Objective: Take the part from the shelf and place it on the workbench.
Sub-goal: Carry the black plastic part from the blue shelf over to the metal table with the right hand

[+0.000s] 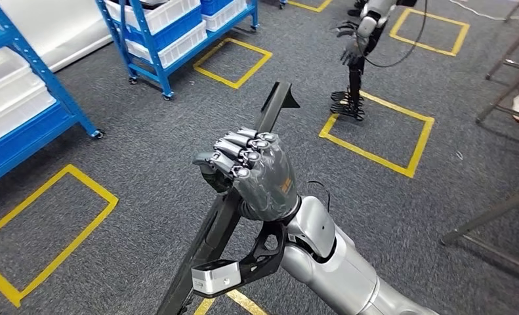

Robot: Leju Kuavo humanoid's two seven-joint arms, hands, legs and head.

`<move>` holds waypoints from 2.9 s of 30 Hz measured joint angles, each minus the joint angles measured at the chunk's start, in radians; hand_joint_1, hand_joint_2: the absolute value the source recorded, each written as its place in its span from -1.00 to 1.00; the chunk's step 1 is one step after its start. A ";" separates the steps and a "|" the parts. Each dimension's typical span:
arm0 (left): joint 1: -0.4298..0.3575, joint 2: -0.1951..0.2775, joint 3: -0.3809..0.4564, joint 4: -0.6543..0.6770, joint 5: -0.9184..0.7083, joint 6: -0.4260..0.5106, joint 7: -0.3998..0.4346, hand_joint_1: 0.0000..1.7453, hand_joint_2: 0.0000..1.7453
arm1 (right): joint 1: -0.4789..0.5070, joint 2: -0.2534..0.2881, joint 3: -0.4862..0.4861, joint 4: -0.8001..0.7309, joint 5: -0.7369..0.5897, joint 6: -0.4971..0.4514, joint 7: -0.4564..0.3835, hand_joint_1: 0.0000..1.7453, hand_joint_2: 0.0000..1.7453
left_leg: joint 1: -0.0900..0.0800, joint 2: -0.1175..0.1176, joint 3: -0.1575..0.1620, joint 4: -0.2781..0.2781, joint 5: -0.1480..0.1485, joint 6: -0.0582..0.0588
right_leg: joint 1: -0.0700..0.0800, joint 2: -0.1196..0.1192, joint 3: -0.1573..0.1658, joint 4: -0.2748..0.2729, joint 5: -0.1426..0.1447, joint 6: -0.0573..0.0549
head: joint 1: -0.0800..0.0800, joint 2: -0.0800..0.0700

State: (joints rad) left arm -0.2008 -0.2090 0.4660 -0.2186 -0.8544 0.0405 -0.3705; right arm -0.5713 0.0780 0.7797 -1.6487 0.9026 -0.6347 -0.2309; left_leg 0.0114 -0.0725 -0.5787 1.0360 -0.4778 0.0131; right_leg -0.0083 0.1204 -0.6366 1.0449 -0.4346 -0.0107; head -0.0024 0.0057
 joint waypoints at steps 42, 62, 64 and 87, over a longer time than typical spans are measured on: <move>0.003 -0.013 -0.025 -0.002 0.026 -0.009 0.003 -1.00 1.00 | 0.002 -0.027 0.000 -0.030 0.043 0.009 0.026 1.00 1.00 | 0.001 0.132 -0.001 -0.015 0.011 0.024 | -0.006 -0.135 -0.072 0.160 -0.060 0.037 | 0.005 0.000; 0.006 -0.010 -0.026 -0.002 0.028 -0.013 0.006 -1.00 1.00 | -0.003 -0.026 0.000 -0.034 0.039 0.005 0.026 1.00 1.00 | 0.004 -0.018 -0.006 0.005 0.003 0.000 | -0.004 0.005 -0.008 0.003 0.002 0.010 | 0.004 0.000; 0.004 -0.010 -0.027 -0.002 0.028 -0.016 0.007 -1.00 1.00 | -0.002 -0.028 -0.001 -0.037 0.039 0.004 0.026 1.00 1.00 | 0.008 0.007 -0.001 -0.008 0.010 0.010 | -0.004 0.010 -0.014 0.004 0.003 0.022 | 0.005 0.000; 0.006 -0.009 -0.037 -0.002 0.029 -0.032 0.010 -1.00 1.00 | -0.004 -0.033 -0.003 -0.041 0.045 0.011 0.023 1.00 1.00 | 0.010 0.077 -0.098 0.230 -0.094 -0.022 | -0.004 -0.066 0.009 -0.009 -0.001 -0.003 | 0.011 0.000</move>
State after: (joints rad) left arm -0.1944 -0.2176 0.4291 -0.2205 -0.8256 0.0084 -0.3604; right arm -0.5755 0.0450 0.7763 -1.6898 0.9478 -0.6237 -0.2083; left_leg 0.0212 0.0049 -0.6766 1.2659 -0.5720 -0.0091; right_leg -0.0121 0.0547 -0.6279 1.0359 -0.4352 -0.0138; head 0.0087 0.0057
